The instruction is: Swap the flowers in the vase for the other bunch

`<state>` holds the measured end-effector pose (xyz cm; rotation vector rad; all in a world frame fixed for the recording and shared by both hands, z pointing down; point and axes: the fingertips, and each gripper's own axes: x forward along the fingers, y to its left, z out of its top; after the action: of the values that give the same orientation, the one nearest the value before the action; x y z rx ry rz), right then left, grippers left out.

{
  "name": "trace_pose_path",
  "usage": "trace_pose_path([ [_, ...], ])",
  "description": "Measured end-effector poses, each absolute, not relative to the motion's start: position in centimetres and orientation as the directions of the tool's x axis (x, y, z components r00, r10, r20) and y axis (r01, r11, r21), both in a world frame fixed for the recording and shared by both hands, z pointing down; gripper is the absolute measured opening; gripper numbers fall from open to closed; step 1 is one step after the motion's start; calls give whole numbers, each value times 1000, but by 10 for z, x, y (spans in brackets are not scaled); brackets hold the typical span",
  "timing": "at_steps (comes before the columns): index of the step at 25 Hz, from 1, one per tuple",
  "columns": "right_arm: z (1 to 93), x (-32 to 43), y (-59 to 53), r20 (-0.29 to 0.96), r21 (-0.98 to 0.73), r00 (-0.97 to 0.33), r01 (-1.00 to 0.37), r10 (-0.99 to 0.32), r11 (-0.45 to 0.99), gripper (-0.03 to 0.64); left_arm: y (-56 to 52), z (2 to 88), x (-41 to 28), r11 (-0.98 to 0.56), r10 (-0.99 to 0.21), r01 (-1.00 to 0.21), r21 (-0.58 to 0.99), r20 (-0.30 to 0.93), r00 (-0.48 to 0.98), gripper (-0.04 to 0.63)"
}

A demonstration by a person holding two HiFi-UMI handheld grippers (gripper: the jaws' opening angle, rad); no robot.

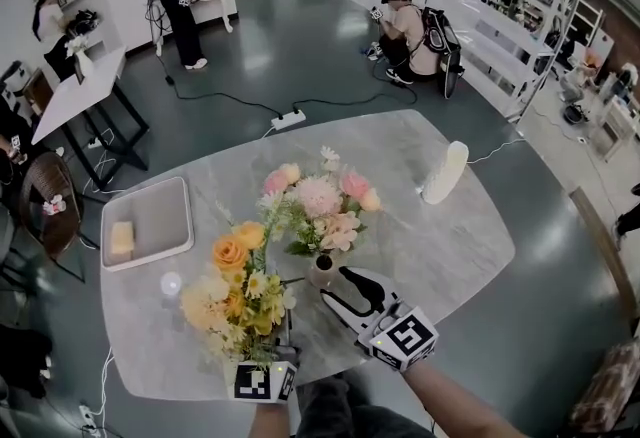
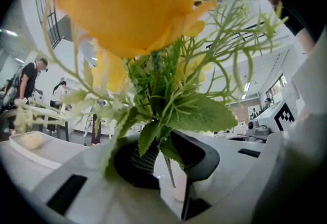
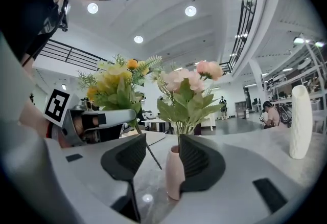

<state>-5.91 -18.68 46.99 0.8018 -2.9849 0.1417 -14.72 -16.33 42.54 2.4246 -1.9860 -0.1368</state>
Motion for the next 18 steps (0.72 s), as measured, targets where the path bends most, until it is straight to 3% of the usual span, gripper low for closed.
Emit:
trace_pose_path([
  [4, 469, -52, -180, 68, -68, -864, -502, -498, 862, 197, -156, 427, -141, -194, -980, -979, 56, -59, 190, 81],
  [18, 455, -42, -159, 60, -78, -866, -500, -496, 863, 47, -130, 420, -130, -181, -983, -982, 53, -55, 178, 81],
])
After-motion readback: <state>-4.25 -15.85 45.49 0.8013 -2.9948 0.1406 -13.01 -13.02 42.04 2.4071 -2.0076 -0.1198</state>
